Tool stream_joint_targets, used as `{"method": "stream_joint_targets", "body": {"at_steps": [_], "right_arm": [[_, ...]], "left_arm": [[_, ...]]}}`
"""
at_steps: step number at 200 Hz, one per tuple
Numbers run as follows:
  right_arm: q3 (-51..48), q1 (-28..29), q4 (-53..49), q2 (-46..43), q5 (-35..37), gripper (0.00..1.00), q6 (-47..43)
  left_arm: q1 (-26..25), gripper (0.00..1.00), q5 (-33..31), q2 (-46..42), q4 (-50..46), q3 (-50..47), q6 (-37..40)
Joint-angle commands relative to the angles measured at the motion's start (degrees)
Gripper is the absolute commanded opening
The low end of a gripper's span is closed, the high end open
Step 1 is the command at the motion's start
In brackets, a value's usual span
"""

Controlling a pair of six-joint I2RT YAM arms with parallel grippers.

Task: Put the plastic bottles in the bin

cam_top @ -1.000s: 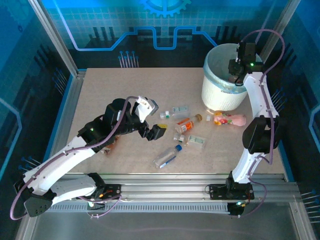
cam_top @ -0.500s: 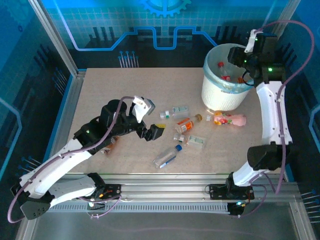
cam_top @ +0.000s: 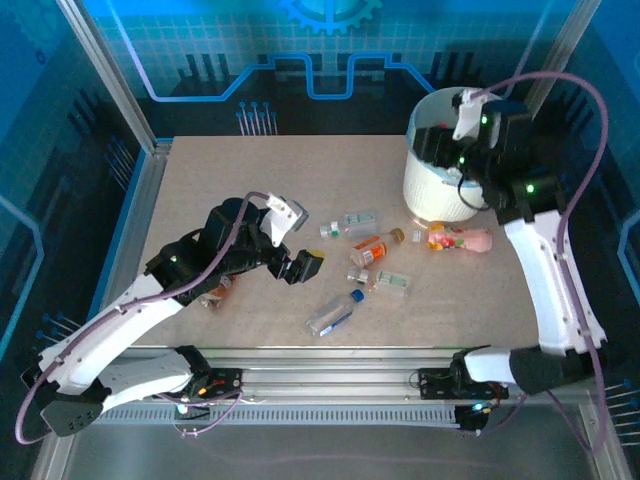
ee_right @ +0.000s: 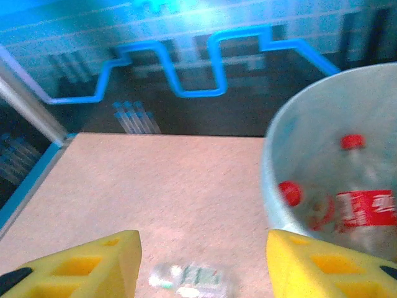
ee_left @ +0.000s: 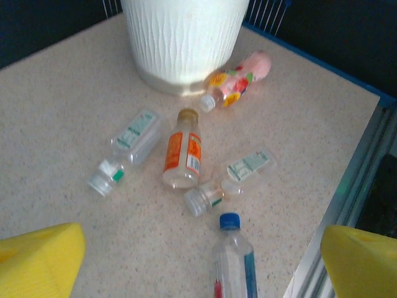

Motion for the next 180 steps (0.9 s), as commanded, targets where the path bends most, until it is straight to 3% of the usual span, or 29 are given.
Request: {"method": "stream_joint_targets", "body": {"at_steps": [1, 25, 78, 132, 180], "right_arm": [[-7.4, 4.7, 2.3, -6.1, 1.6, 0.56, 2.4], [-16.7, 9.0, 2.5, -12.2, 4.9, 0.55, 5.8], [-31.1, 11.1, 0.0, -22.9, 8.6, 0.55, 12.5], [-36.5, 11.4, -3.0, -28.6, 9.6, 0.55, 15.2], [-37.8, 11.6, -4.1, -29.5, 9.5, 0.56, 15.3]], "left_arm": [[-0.5, 0.97, 0.7, 1.6, -7.7, 0.2, -4.3], [-2.9, 0.95, 3.1, 3.8, -11.1, -1.6, -6.4], [-12.7, 0.95, -1.0, 15.4, -12.7, -3.7, -7.8], [-16.1, 0.93, -1.1, 26.9, -10.5, -4.4, -8.2], [-16.2, 0.87, -3.0, 34.1, -8.5, -5.0, -8.9]]}}
